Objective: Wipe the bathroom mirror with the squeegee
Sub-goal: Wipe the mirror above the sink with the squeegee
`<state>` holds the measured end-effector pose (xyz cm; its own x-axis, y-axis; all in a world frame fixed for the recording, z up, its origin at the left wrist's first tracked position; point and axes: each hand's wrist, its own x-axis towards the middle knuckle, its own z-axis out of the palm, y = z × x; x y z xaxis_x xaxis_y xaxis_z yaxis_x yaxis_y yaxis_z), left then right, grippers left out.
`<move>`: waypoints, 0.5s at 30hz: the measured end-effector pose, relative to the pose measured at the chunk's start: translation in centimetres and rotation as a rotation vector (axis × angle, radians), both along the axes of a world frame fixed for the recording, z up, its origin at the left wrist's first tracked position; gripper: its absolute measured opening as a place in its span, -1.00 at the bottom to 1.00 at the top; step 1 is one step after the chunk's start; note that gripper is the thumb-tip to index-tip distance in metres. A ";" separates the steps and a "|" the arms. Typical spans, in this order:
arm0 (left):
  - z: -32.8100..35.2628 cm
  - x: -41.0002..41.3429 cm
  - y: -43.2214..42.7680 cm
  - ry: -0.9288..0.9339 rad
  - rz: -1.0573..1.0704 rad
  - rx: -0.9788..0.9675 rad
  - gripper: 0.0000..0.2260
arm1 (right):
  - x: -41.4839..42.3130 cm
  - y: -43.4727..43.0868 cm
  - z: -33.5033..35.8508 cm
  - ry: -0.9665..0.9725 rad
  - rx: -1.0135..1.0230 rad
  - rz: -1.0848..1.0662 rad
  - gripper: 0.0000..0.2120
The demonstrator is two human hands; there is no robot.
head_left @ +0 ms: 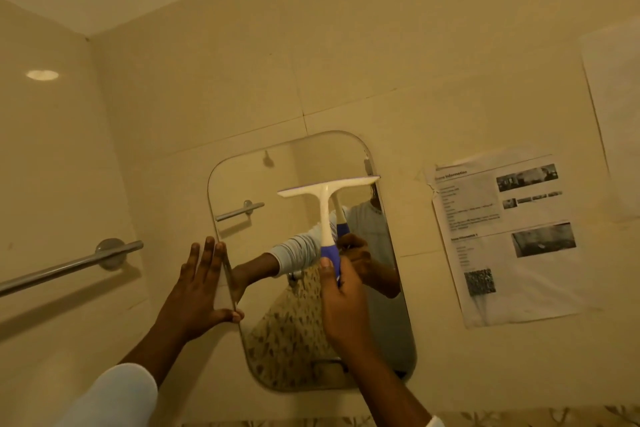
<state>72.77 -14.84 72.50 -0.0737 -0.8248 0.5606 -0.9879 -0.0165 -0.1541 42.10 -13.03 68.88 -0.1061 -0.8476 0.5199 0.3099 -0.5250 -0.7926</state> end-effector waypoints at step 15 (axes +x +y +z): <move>0.0 -0.2 0.1 -0.006 -0.013 -0.010 0.41 | 0.7 2.5 -14.6 0.038 0.304 -0.046 -0.61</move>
<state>72.61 -14.79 72.48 -0.0881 -0.8178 0.5687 -0.9871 -0.0051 -0.1602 42.81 -10.50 54.27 -0.1330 -0.9597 0.2476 0.2586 -0.2748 -0.9261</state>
